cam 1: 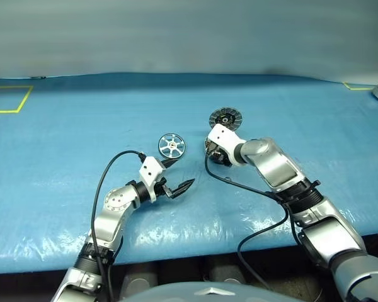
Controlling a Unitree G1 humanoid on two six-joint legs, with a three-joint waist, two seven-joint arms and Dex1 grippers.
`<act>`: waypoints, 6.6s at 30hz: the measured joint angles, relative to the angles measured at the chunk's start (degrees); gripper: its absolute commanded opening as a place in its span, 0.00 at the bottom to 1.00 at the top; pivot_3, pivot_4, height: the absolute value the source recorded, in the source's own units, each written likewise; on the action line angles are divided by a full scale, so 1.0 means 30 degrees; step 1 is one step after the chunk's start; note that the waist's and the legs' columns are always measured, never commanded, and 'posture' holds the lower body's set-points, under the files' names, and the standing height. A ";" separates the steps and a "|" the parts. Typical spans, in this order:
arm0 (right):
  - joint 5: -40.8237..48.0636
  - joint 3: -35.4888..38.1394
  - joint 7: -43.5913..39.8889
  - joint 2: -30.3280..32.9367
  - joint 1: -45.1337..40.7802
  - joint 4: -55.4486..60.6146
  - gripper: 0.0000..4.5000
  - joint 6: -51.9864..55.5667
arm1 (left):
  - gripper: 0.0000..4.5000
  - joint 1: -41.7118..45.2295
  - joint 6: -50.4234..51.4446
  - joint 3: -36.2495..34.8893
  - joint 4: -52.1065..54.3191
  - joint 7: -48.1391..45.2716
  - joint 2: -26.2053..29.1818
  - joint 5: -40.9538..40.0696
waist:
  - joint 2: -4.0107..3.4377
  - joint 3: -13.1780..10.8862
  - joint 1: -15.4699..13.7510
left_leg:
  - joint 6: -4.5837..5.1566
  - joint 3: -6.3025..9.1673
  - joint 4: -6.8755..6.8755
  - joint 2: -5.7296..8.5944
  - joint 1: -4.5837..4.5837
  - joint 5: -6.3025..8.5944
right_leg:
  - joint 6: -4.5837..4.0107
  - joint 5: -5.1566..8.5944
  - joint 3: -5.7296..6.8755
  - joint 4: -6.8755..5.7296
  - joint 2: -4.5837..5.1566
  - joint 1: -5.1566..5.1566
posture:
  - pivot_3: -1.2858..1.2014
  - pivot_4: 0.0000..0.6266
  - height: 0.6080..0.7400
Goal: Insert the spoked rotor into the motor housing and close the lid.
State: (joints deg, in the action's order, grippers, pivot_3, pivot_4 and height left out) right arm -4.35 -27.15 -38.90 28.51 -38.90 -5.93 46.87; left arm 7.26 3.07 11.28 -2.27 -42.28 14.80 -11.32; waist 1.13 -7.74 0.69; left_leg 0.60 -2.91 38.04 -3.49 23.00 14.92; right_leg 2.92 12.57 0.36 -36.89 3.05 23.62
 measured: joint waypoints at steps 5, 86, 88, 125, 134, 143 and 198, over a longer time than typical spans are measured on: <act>-0.0894 -0.0377 0.0119 -0.0118 0.0295 0.0348 0.42 -0.0339 | 1.00 0.0173 0.0113 0.0012 0.0017 0.0062 -0.0046 -0.0016 | -0.0003 0.0003 0.0015 | -0.0011 -0.0003 0.0018 -0.0002 -0.0045 -0.0008 | -0.0041 0.0020 -0.0003 -0.0012 0.0000 -0.0037 | 0.52 0.24 1.00; 0.3494 0.7597 0.5933 -0.3692 1.6831 0.8627 0.76 -0.7173 | 1.00 -0.0051 0.0562 0.1760 0.1949 -0.3362 0.1720 -0.0442 | 0.0005 -0.0010 -0.0037 | -0.0001 -0.0003 -0.0024 0.0007 -0.0006 -0.0001 | -0.0116 0.0080 -0.0040 0.0013 -0.0003 0.0014 | 0.52 0.24 1.00; 0.3462 0.7463 0.5918 -0.3740 1.6483 0.8222 0.76 -0.7322 | 1.00 -0.0008 0.0480 0.2021 0.1949 -0.3490 0.1791 -0.0318 | 0.0005 -0.0010 -0.0034 | 0.0000 -0.0001 -0.0025 0.0006 -0.0006 0.0000 | -0.0116 0.0081 -0.0040 0.0014 -0.0004 0.0013 | 0.52 0.24 1.00; 0.4661 0.7410 0.5163 -0.2898 1.6411 1.0899 0.15 -0.7042 | 1.00 0.0100 0.0654 0.1626 0.1941 -0.2593 0.1947 -0.0008 | -0.0011 -0.0013 -0.0052 | 0.0000 0.0009 -0.0015 0.0004 -0.0020 0.0000 | -0.0082 0.0092 -0.0071 0.0003 -0.0014 0.0006 | 0.52 0.24 1.00; 0.5902 0.5170 0.3304 -0.1894 1.4610 1.2840 0.15 -0.4877 | 1.00 0.0110 0.0480 0.1115 0.1906 -0.2552 0.2295 -0.0008 | -0.0007 -0.0014 -0.0058 | 0.0000 0.0002 0.0002 0.0005 -0.0021 -0.0001 | -0.0081 0.0092 -0.0066 0.0005 -0.0014 0.0001 | 0.52 0.24 1.00; 0.5057 0.4313 0.3360 -0.1994 1.3143 0.9992 0.15 -0.5224 | 1.00 0.0017 0.0060 0.0905 0.1577 -0.2397 0.2292 0.0008 | -0.0003 -0.0014 -0.0073 | 0.0001 -0.0006 -0.0014 0.0011 -0.0014 0.0000 | -0.0108 0.0073 -0.0065 0.0009 -0.0015 0.0005 | 0.52 0.24 1.00; 0.4161 0.4109 0.3444 -0.2794 1.1792 0.8055 0.15 -0.5406 | 1.00 -0.0366 -0.0801 0.0951 0.0813 -0.2208 0.1915 0.0390 | -0.0004 -0.0013 -0.0052 | 0.0000 -0.0009 -0.0005 0.0009 -0.0021 0.0000 | -0.0106 0.0067 -0.0064 0.0001 -0.0016 -0.0001 | 0.52 0.24 1.00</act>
State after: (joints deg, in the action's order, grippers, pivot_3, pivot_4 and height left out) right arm 8.13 -14.82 -28.56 20.13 -3.52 18.23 30.65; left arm 6.16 0.67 14.13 0.17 -48.91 20.54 -10.15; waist 1.12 -7.78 0.53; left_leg 0.60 -2.93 38.03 -3.46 22.93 14.92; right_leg 2.60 12.77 0.17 -36.89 3.01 23.61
